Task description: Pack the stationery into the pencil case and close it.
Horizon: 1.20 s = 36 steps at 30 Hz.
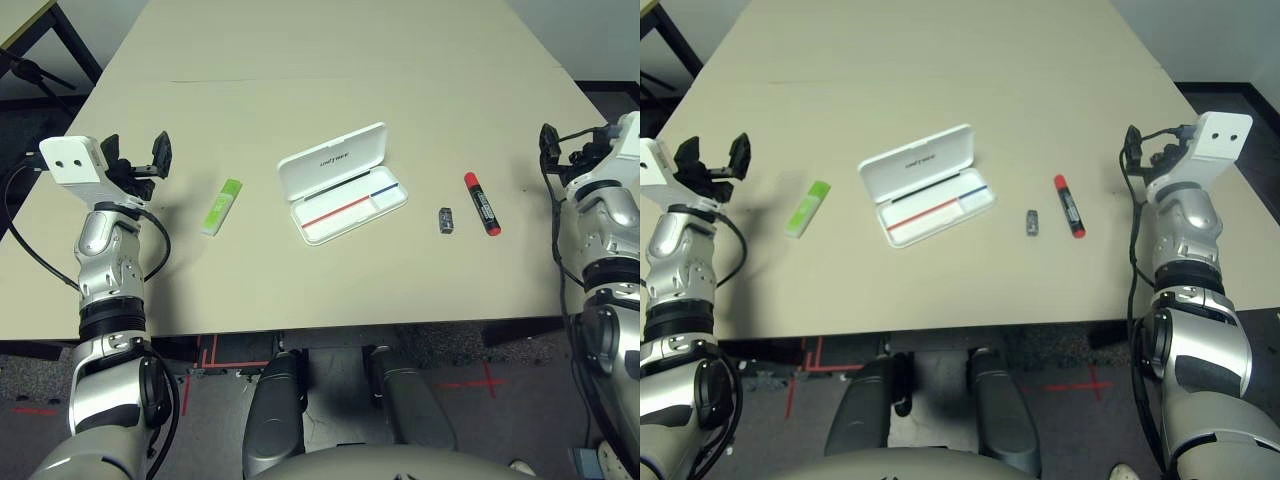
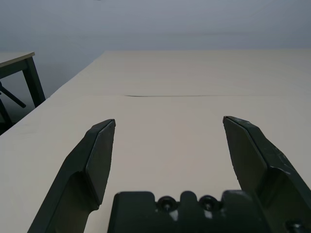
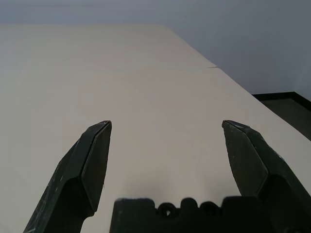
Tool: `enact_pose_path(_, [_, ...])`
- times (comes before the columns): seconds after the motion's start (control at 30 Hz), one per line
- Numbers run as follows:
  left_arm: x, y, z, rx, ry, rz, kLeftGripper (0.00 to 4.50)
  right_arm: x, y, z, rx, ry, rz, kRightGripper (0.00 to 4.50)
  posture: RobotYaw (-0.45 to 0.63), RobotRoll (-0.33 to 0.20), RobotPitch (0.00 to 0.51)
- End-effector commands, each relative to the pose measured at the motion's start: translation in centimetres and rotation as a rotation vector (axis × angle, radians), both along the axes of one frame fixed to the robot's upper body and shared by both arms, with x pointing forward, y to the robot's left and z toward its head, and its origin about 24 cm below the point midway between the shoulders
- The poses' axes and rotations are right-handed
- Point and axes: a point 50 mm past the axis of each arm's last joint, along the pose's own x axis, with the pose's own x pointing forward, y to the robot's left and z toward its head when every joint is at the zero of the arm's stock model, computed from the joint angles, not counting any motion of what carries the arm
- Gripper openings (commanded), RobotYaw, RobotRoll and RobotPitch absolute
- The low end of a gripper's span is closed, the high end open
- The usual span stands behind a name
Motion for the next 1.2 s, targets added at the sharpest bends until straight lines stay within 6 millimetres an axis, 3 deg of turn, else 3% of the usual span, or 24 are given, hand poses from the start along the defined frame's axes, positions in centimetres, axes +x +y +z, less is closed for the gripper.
enact_pose_path(0.03, [-0.1,0.4,-0.2,0.009,0.016,0.014,4.46,0.0,0.0,0.0,0.016,-0.012,-0.005,4.5,-0.02,0.0,0.165])
enact_pose_path(0.37, [-0.2,-0.5,0.1,0.018,0.012,-0.05,4.46,0.4,0.7,0.4,-0.004,-0.011,0.071,4.5,-0.02,0.0,0.166])
enact_pose_path(0.63, [-1.9,-1.4,1.7,0.088,0.034,-0.216,4.46,0.4,2.0,2.1,-0.147,0.108,0.466,4.5,0.0,0.0,0.165])
enact_pose_path(0.9, [-3.9,-4.8,2.1,0.197,0.14,-0.516,4.46,-0.9,3.3,2.4,-0.266,0.275,0.805,4.5,0.01,0.0,0.158])
enact_pose_path(1.2, [-4.9,-8.4,2.1,0.282,0.226,-0.781,4.46,-3.2,4.3,1.9,-0.331,0.477,1.075,4.5,0.0,0.0,0.152])
